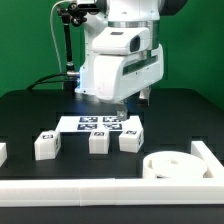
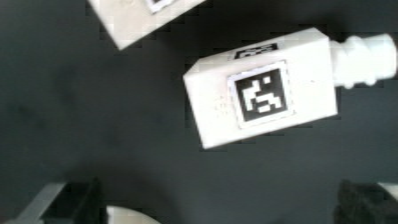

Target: Assemble stool

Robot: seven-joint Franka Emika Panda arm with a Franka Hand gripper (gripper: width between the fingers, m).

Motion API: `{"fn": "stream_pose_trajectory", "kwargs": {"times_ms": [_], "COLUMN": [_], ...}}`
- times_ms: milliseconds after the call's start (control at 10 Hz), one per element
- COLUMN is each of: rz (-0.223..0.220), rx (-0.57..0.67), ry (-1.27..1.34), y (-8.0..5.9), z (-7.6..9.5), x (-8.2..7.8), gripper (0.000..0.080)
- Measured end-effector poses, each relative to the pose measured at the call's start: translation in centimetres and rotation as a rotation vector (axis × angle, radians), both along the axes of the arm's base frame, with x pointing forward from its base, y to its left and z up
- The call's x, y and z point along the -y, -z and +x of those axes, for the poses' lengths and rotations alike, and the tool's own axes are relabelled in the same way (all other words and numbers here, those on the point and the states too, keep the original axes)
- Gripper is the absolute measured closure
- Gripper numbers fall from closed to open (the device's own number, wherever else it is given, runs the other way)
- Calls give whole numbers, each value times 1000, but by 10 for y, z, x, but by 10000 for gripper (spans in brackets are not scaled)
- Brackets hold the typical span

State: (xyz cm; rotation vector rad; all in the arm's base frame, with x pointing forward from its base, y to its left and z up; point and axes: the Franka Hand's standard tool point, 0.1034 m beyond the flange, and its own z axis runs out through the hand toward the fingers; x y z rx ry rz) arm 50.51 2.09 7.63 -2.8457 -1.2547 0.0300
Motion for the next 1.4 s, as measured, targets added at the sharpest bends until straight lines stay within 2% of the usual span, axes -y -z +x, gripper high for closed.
{"fn": "stream_pose_trajectory", "kwargs": {"times_ms": [400, 1400], "rz": [13, 35], "rx": [-25, -76], "ry": [328, 1033], "y": [14, 17], "z": [-1, -4], "x": [12, -1], "gripper": [151, 151]}}
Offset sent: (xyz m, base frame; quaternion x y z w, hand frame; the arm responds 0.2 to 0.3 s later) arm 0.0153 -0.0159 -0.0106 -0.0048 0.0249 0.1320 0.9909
